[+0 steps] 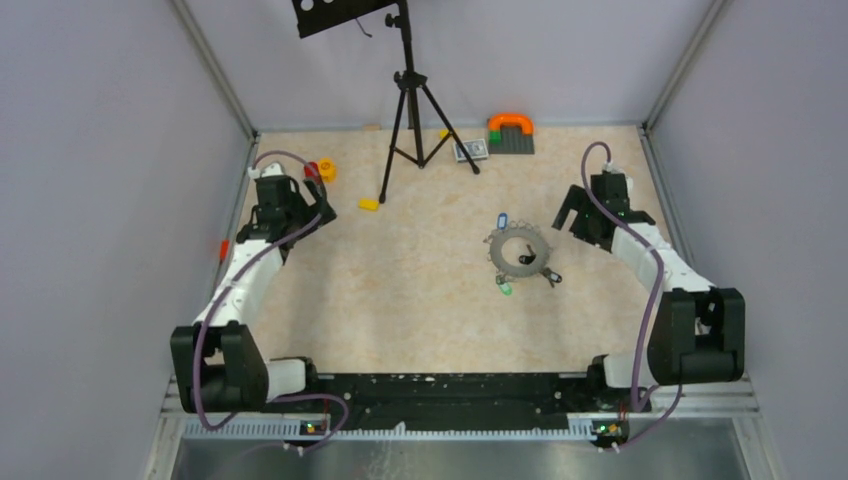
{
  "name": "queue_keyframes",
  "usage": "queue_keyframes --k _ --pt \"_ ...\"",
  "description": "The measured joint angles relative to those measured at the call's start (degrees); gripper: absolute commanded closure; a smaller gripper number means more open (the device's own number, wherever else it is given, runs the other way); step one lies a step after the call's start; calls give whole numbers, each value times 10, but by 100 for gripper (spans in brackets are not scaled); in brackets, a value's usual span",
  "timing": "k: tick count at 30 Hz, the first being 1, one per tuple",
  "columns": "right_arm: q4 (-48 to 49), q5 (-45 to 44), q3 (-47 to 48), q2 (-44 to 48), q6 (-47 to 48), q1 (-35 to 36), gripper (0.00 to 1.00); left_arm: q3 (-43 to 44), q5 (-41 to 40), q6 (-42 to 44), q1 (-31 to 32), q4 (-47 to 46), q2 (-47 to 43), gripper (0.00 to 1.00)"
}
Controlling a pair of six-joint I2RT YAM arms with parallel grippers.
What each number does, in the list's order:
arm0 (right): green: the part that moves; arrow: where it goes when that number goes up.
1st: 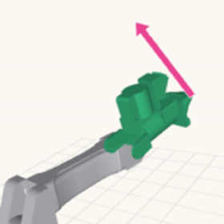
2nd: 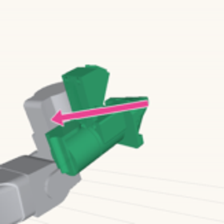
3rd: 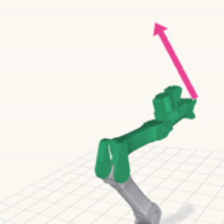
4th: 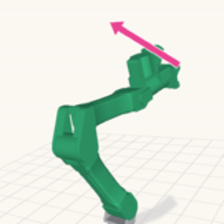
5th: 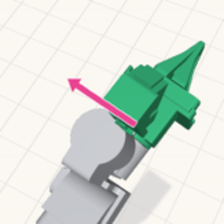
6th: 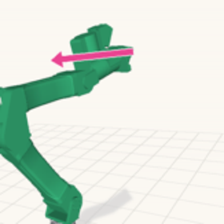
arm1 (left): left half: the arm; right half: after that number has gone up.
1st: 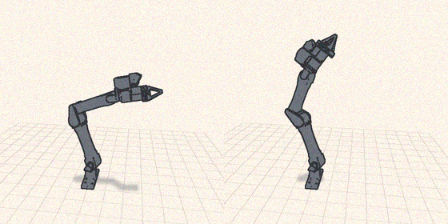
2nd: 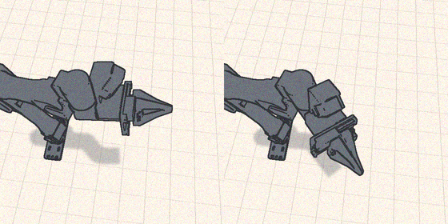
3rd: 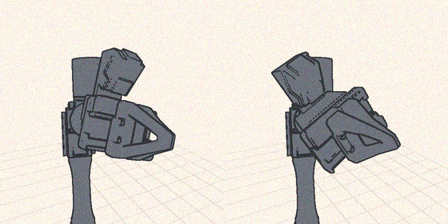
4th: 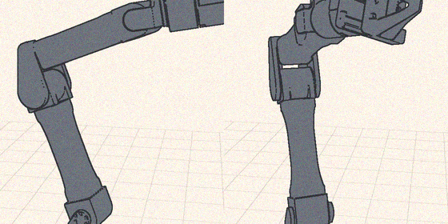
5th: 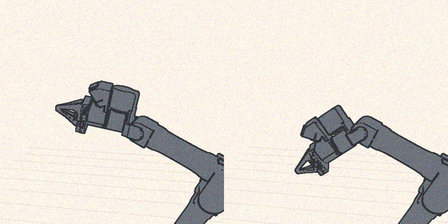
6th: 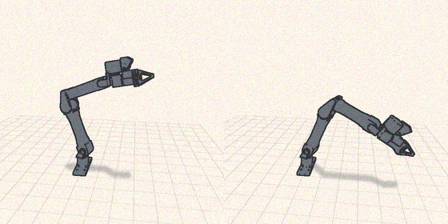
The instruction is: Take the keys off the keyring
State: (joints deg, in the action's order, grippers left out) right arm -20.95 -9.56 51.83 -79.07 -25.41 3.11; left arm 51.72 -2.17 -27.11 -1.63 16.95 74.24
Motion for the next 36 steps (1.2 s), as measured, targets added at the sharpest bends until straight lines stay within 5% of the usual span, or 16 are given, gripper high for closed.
queue_keyframes --k 5,13,28,36 --pt "-54 53 0 -1 -15 0 8 3 43 -12 0 49 -50 1" --pt "-59 109 -5 -57 -27 0 29 -12 156 -13 0 68 -132 1" --pt "118 273 -103 -83 -73 -48 46 -51 239 -14 0 62 -201 1" --pt "202 371 -145 -94 -89 -87 47 -76 272 -28 0 33 -201 1"
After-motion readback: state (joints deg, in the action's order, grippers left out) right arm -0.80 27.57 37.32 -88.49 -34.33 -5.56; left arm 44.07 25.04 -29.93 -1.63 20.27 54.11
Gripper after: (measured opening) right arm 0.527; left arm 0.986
